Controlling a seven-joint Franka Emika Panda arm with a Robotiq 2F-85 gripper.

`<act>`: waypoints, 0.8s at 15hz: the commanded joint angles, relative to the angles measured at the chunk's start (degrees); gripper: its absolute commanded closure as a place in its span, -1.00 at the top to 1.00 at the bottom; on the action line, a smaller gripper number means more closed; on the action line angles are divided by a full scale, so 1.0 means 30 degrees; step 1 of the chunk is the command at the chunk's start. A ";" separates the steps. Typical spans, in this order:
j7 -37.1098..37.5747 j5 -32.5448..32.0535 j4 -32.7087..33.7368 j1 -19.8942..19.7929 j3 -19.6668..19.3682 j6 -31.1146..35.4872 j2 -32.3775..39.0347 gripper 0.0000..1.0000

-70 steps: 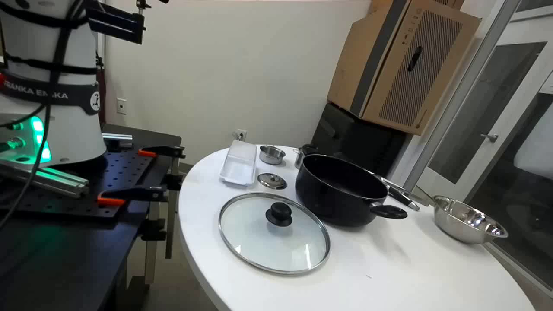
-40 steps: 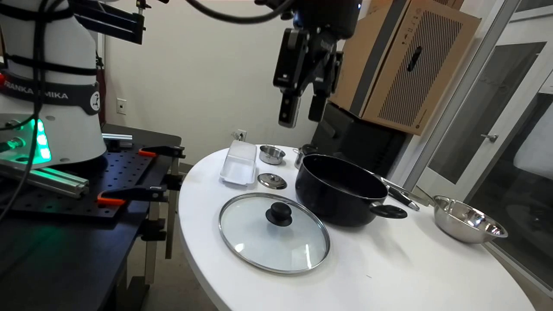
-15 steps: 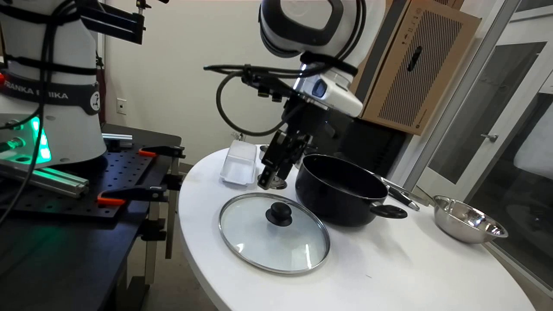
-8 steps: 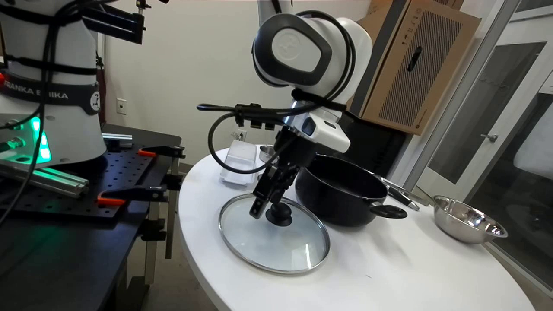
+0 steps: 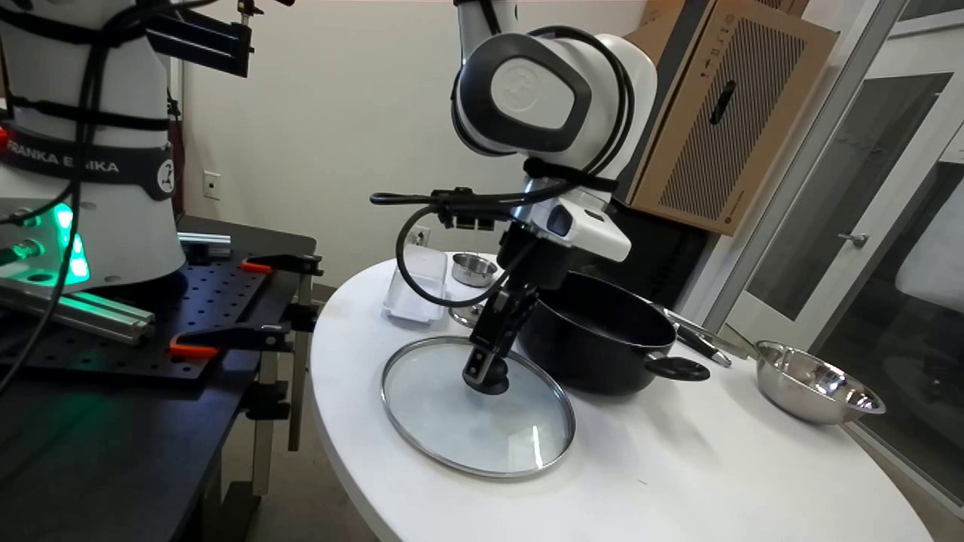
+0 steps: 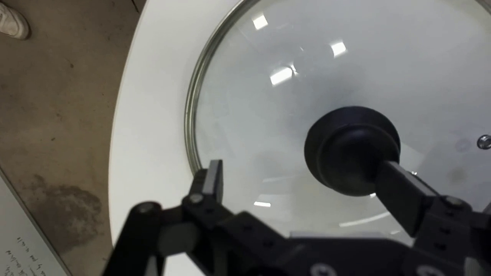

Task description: Put the glass lid on top of the black pot

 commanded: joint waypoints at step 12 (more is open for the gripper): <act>0.0153 0.0410 0.0393 0.1562 -0.0528 0.1455 0.1521 0.92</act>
